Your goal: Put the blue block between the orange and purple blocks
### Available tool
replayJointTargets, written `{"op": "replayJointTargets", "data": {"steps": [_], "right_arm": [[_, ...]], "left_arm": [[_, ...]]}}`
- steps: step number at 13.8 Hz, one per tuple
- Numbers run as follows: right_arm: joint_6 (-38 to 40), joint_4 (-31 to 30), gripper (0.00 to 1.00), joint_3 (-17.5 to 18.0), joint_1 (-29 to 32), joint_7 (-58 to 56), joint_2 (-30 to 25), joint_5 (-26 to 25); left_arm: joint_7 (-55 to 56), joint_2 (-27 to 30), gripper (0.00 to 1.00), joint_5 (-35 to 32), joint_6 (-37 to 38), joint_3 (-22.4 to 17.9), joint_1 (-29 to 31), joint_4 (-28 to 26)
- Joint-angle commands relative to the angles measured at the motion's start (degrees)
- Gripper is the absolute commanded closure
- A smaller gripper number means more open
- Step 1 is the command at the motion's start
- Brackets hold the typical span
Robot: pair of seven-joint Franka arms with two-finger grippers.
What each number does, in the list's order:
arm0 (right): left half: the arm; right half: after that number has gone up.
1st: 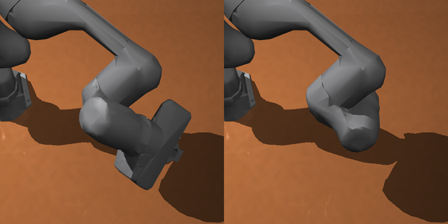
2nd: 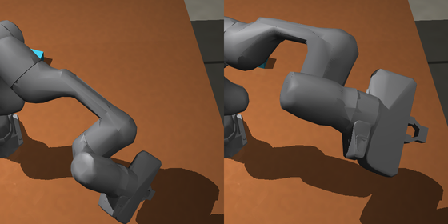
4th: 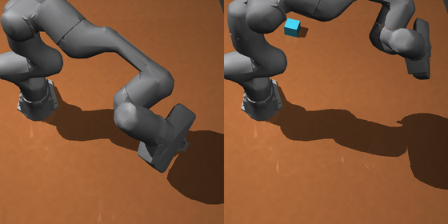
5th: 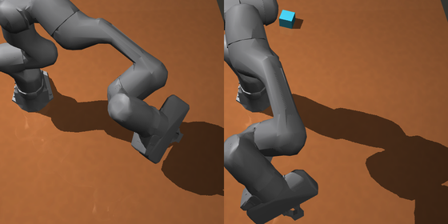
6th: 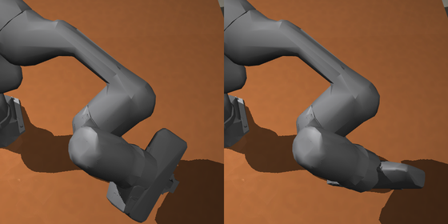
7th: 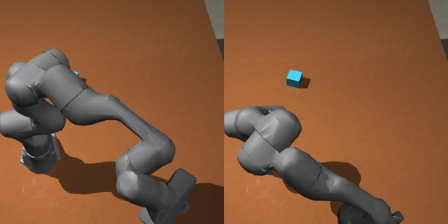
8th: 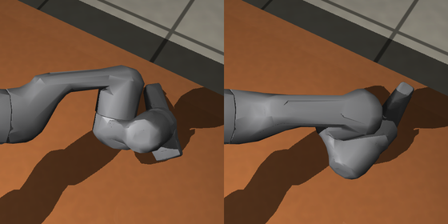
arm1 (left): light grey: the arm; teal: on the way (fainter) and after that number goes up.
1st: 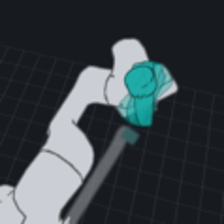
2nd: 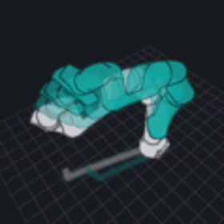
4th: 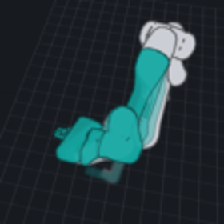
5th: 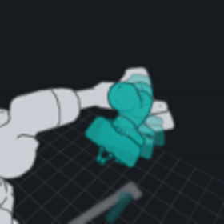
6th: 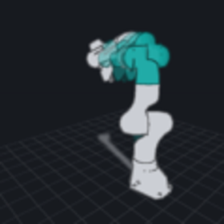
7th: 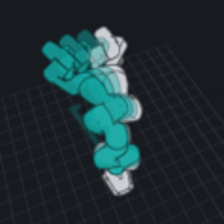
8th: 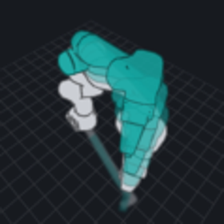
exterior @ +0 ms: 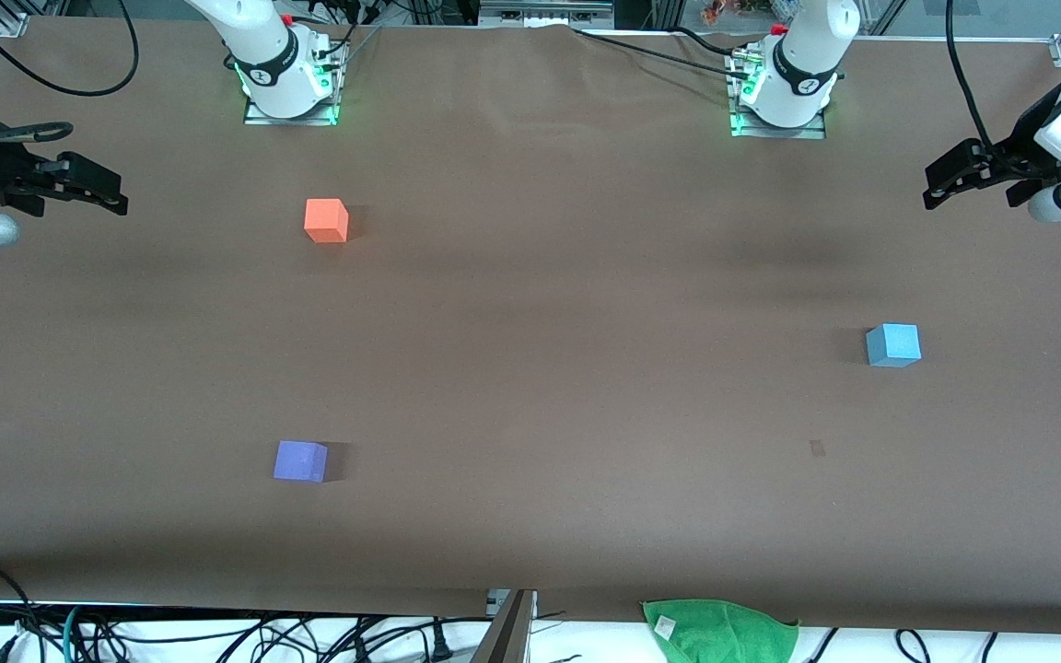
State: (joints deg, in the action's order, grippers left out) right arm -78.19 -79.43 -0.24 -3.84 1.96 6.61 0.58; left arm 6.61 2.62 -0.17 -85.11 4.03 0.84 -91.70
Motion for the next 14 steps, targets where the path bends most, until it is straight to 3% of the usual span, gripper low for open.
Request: {"op": "replayJointTargets", "data": {"steps": [1,14], "right_arm": [[-0.12,0.24,0.00,0.07,-0.21,-0.03,0.07,-0.66],[-0.21,0.24,0.00,0.07,-0.12,-0.03,0.16,-0.58]], "left_arm": [[-1.34,0.20,0.00,-0.36,1.00,-0.08,-0.14,0.56],[-0.19,-0.42,0.00,-1.67,2.67,0.01,-0.05,0.83]]}}
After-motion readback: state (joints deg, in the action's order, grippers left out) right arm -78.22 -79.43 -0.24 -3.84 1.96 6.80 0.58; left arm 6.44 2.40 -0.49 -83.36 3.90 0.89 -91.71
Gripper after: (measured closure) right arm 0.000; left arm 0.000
